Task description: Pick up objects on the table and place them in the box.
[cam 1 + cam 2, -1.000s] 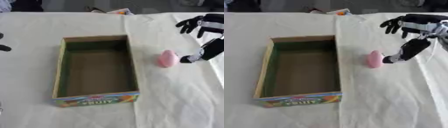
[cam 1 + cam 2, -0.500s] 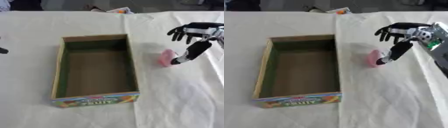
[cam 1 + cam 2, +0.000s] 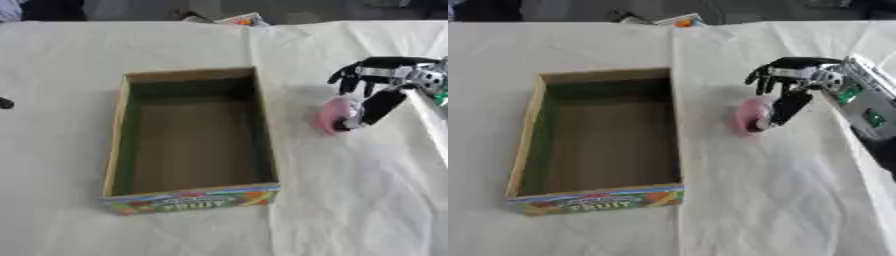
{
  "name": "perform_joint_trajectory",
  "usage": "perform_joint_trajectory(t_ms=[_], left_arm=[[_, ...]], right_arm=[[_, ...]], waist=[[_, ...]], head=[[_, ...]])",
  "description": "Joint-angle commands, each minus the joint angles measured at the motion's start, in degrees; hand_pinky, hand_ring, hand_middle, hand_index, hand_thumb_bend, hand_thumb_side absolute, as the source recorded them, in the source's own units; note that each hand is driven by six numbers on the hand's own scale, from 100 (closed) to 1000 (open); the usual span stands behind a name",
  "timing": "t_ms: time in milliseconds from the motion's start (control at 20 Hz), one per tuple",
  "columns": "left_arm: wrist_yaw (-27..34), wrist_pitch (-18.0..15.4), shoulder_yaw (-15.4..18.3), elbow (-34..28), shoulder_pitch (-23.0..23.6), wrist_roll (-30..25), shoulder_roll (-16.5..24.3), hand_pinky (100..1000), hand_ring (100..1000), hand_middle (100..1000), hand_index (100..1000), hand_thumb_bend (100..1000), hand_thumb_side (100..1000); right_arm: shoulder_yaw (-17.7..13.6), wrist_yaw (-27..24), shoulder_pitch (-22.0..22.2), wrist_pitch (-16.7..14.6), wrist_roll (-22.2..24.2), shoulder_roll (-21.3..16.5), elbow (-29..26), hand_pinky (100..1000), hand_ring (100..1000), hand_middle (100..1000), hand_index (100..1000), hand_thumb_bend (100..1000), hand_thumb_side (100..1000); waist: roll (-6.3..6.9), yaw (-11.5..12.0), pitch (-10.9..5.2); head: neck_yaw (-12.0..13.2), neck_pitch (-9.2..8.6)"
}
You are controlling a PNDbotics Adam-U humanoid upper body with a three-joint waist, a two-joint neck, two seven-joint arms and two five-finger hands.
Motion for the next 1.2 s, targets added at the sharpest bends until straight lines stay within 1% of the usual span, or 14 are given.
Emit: perform_joint_trajectory(t_ms=[50,150,200,300,450,650,700,800,850,900,950,1000,1150,1200], left_arm=[[0.3,-0.1,-0.2,-1.1,-0.4,-0.3,0.3,496,669,565,544,100,894],[0.3,0.0,-0.2,-1.1,-0.3,-0.3,0.3,496,669,565,543,100,893],[0.3,0.0,-0.2,-1.1,-0.3,-0.4,0.3,496,669,565,543,100,893],[0.2,0.0,-0.2,-1.1,-0.3,-0.4,0.3,496,669,566,543,100,893],[0.2,0.1,-0.2,-1.1,-0.3,-0.4,0.3,496,669,566,543,100,892],[0.2,0.1,-0.2,-1.1,-0.3,-0.4,0.3,496,669,566,543,100,892],[0.2,0.1,-0.2,-1.1,-0.3,-0.4,0.3,496,670,566,543,100,890],[0.1,0.2,-0.2,-1.1,-0.3,-0.5,0.2,496,669,566,543,100,889],[0.1,0.2,-0.2,-1.1,-0.4,-0.5,0.2,496,669,566,543,100,888],[0.1,0.3,-0.2,-1.1,-0.4,-0.5,0.2,496,669,566,543,100,888],[0.0,0.3,-0.2,-1.1,-0.4,-0.5,0.2,495,669,565,542,100,883],[0.0,0.2,-0.2,-1.1,-0.5,-0.5,0.2,495,669,565,542,100,883],[0.0,0.2,-0.2,-1.1,-0.5,-0.5,0.2,495,669,564,541,100,872],[0.0,0.2,-0.2,-1.1,-0.5,-0.5,0.2,495,669,564,541,100,872]], right_arm=[[-0.4,1.0,-0.9,-1.7,0.2,-1.0,0.7,617,767,671,910,262,305],[-0.3,0.6,-0.9,-2.2,0.8,-1.0,0.7,601,752,641,878,242,298],[-0.3,0.4,-0.9,-2.3,1.1,-1.0,0.6,601,752,641,878,242,298],[-0.4,-0.1,-0.9,-2.0,1.0,-1.1,0.2,551,710,552,752,298,283],[-0.4,-1.0,-0.9,-1.2,0.0,-1.5,-0.9,542,697,522,713,293,281],[-0.2,-1.7,-0.7,-0.4,-0.9,-1.7,-1.8,542,697,522,713,293,281],[-0.1,-1.8,-0.7,-0.3,-0.9,-1.7,-1.8,496,648,454,610,195,281],[0.3,-2.5,-0.7,-0.6,-1.4,-1.9,-3.0,484,636,445,590,148,285],[0.5,-2.9,-0.6,-0.5,-1.6,-2.1,-3.6,462,620,437,560,100,298],[0.5,-3.2,-0.6,-0.3,-2.0,-2.2,-4.0,462,620,437,560,100,298],[0.5,-3.4,-0.5,-0.1,-2.4,-2.3,-4.4,440,613,447,556,100,340],[0.5,-3.7,-0.4,0.1,-2.8,-2.4,-4.7,440,613,447,556,100,340],[0.7,-4.2,-0.2,0.4,-4.3,-2.8,-5.6,428,607,464,575,100,488],[0.7,-4.3,-0.1,0.5,-4.7,-2.9,-6.0,428,607,464,575,100,488]], waist=[[-0.07,0.0,-0.85],[-0.09,-0.1,-0.84],[-0.10,-0.1,-0.85],[-0.06,-0.2,-0.91],[-0.04,-0.4,-1.01],[-0.05,-0.4,-1.03],[-0.05,-0.4,-1.03],[-0.12,-0.5,-1.22],[-0.15,-0.5,-1.28],[-0.18,-0.5,-1.32],[-0.21,-0.5,-1.36],[-0.24,-0.5,-1.39],[-0.34,-0.5,-1.50],[-0.37,-0.5,-1.52]], head=[[-0.1,0.09],[-0.1,0.34],[-0.1,0.40],[-0.1,0.66],[-0.1,0.85],[-0.1,0.87],[-0.1,0.87],[-0.1,0.92],[-0.1,0.95],[-0.1,0.97],[0.0,0.96],[0.0,0.95],[0.0,0.97],[0.1,0.97]])
